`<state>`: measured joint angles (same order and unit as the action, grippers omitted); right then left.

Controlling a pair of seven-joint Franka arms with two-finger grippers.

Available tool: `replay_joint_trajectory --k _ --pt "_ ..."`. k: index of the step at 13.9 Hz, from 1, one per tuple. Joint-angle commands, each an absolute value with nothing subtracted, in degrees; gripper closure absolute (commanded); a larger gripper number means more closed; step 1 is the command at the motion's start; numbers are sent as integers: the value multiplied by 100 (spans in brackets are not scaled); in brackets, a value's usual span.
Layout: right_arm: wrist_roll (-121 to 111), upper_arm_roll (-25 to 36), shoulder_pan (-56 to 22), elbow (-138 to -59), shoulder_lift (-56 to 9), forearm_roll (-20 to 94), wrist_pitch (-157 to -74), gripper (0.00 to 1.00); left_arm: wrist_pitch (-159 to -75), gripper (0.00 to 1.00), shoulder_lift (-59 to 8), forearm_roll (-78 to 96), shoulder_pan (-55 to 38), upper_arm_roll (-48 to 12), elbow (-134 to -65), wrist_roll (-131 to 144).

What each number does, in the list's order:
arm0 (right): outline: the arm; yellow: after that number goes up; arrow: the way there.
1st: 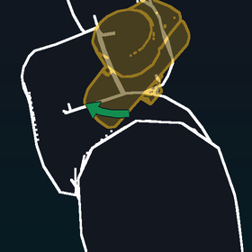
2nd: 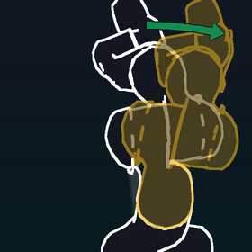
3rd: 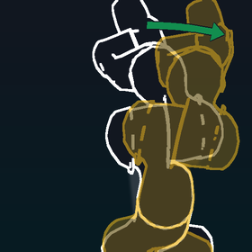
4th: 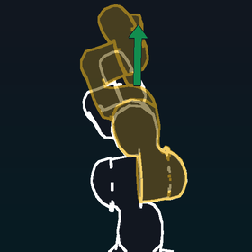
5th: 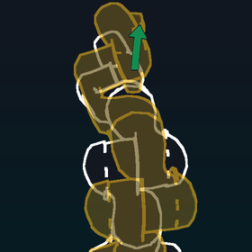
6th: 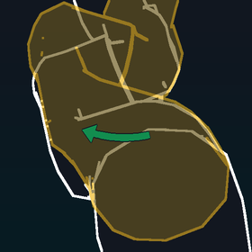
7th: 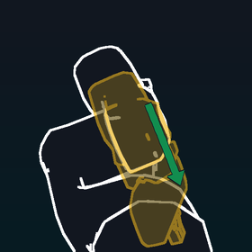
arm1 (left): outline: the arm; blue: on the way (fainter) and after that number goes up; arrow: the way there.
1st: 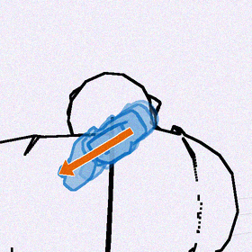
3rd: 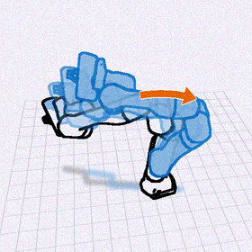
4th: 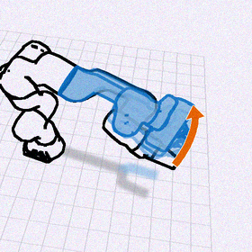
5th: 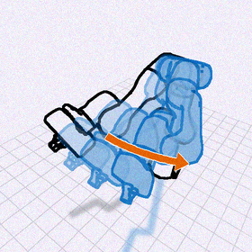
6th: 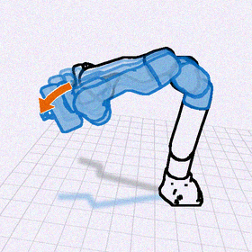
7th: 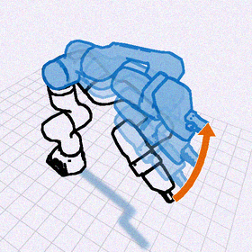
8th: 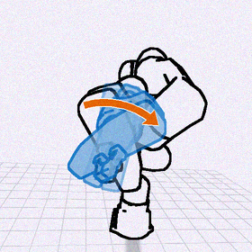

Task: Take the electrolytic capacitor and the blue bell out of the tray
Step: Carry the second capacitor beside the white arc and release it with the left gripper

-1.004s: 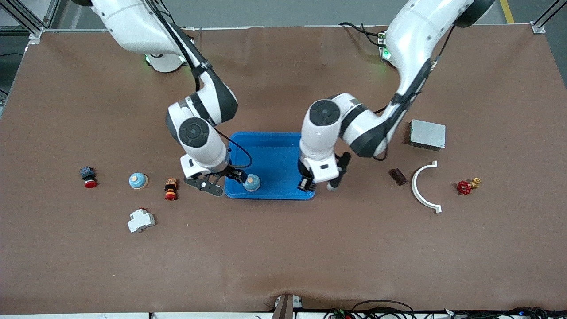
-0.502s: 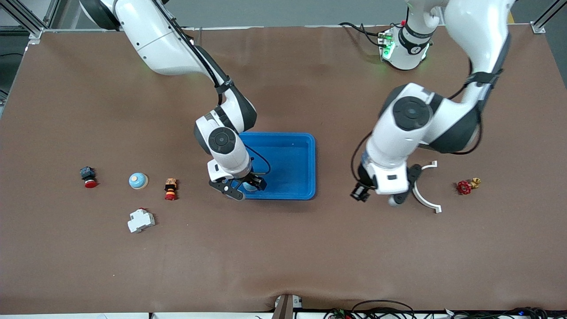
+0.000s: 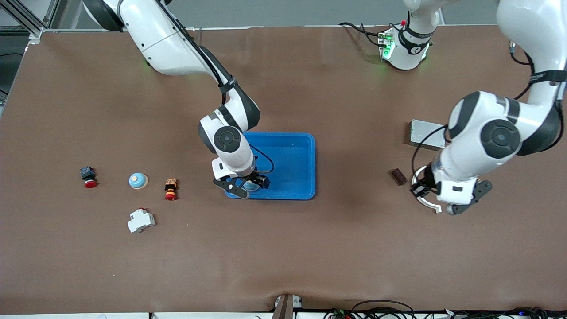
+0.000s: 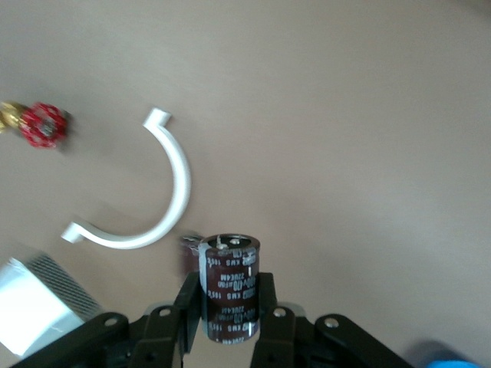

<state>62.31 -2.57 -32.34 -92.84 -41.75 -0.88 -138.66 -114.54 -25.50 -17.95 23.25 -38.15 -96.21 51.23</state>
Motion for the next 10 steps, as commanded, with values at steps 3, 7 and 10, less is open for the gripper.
replay_joint_trajectory --k 3,7,10 --pt "6363 -193 -3331 -9158 -4394 -167 -13931 0 -11566 100 -2109 -1767 3032 -3929 -10485 3824" --pt "6372 -193 -3331 -9150 -4430 -193 -13931 0 -12109 100 -2206 -1793 3453 -3920 -10897 3551" --pt "6354 -185 -3331 -9141 -4421 -237 -13922 0 -12794 100 -2364 -2056 3673 -3903 -11336 3551"
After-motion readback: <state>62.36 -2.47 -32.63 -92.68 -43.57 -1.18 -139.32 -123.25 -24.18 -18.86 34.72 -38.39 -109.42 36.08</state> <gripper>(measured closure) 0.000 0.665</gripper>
